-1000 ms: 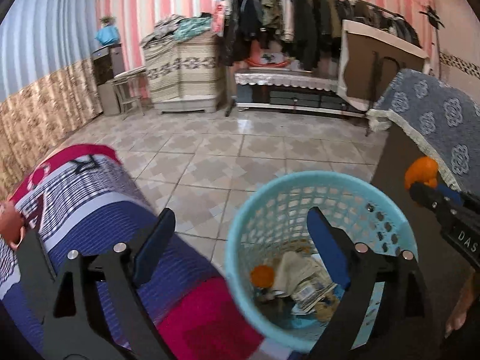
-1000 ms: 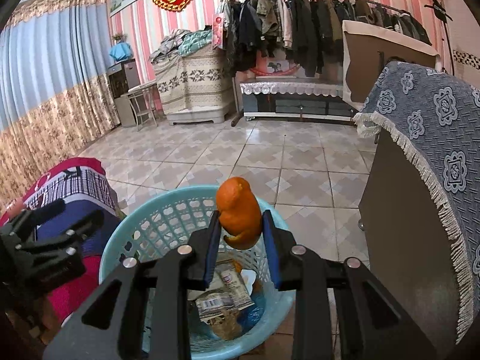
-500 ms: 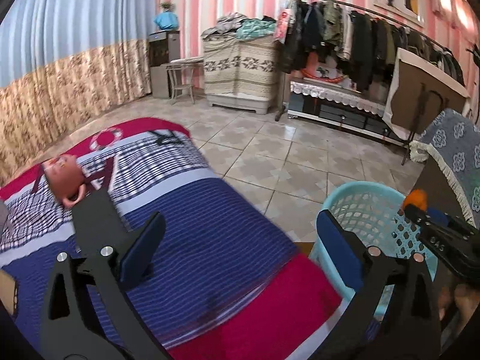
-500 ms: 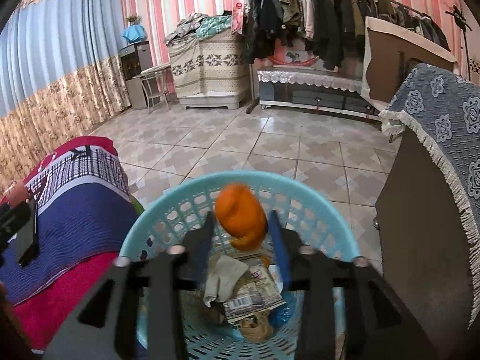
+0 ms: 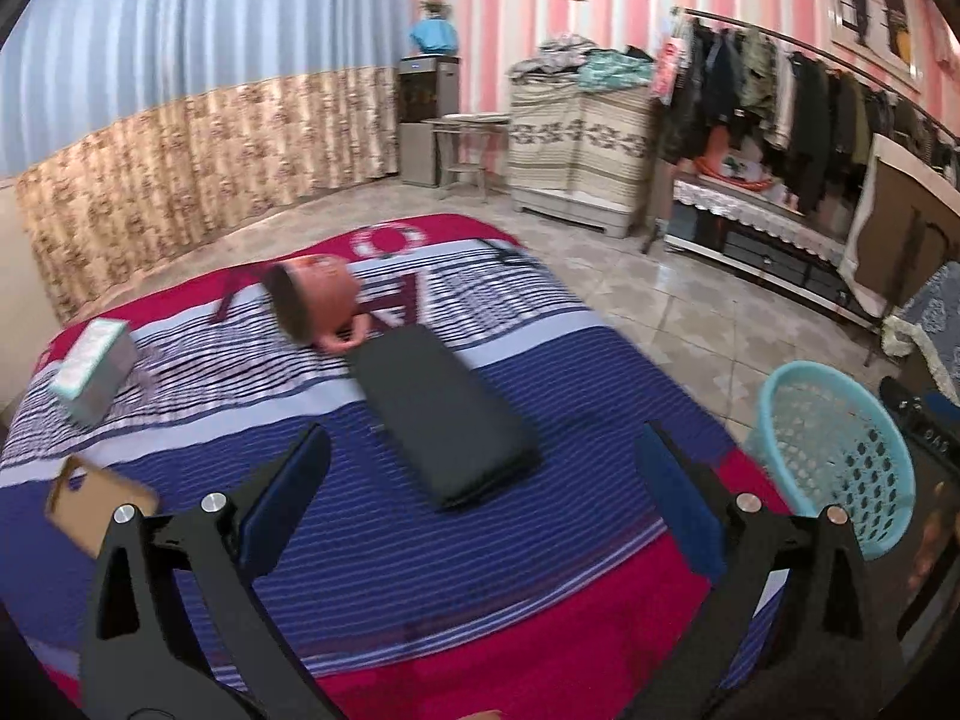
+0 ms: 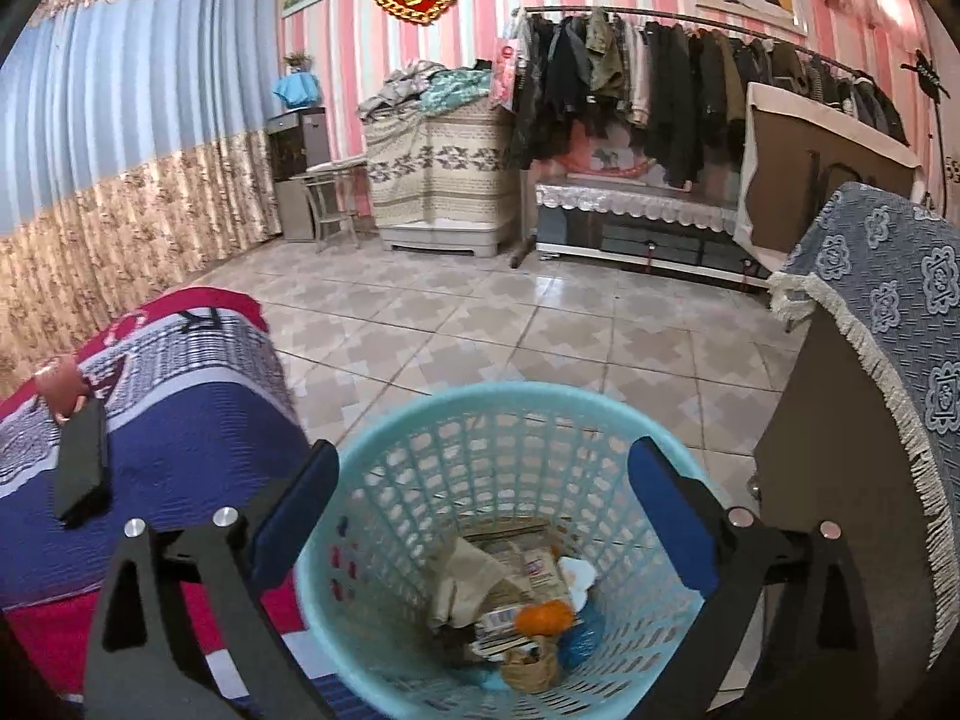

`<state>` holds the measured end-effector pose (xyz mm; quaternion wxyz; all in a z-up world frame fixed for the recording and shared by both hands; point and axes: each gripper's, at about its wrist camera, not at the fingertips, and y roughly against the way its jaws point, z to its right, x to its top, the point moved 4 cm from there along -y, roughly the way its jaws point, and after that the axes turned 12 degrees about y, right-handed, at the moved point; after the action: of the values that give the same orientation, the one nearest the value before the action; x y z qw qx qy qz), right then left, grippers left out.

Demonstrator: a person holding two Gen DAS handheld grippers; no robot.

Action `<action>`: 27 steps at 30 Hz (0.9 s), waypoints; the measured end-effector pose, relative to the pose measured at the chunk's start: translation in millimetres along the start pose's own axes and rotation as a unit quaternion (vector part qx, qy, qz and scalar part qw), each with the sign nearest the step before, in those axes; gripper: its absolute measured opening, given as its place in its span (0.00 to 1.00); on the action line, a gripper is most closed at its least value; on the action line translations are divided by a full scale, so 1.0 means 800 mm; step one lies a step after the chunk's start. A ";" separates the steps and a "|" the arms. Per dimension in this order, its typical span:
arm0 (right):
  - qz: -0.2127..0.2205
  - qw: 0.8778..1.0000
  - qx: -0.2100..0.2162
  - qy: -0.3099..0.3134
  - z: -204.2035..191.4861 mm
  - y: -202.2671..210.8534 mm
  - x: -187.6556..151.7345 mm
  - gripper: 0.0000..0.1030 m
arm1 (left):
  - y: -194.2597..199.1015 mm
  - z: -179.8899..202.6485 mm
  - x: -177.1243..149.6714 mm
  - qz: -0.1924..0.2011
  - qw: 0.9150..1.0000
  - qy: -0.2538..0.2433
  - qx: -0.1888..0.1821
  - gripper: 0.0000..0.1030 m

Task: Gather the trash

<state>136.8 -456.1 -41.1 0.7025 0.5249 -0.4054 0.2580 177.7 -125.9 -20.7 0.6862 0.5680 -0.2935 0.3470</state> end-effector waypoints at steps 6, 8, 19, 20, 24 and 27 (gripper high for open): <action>0.021 0.999 0.040 0.018 -0.042 0.033 -0.001 0.96 | 0.028 -0.040 -0.013 0.012 1.000 0.006 0.025 0.95; 0.026 0.998 0.052 0.019 -0.052 0.042 -0.003 0.96 | 0.035 -0.044 -0.017 0.016 0.999 0.005 0.029 0.95; 0.048 0.992 0.115 -0.002 -0.100 0.107 -0.021 0.96 | 0.093 -0.056 -0.049 0.029 1.000 -0.002 0.012 0.95; 0.050 0.992 0.113 0.005 -0.104 0.113 -0.025 0.96 | 0.098 -0.058 -0.051 0.031 0.999 -0.002 0.011 0.95; 0.056 0.993 0.101 0.041 -0.124 0.137 -0.040 0.96 | 0.117 -0.070 -0.062 0.033 0.999 0.000 0.012 0.95; 0.059 0.991 0.100 0.059 -0.134 0.155 -0.051 0.96 | 0.128 -0.082 -0.070 0.035 0.999 0.007 0.013 0.95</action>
<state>48.9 -312.5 -22.7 0.6525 0.5516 -0.3660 0.3689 62.3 -57.6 -18.6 0.6680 0.5639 -0.3034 0.3791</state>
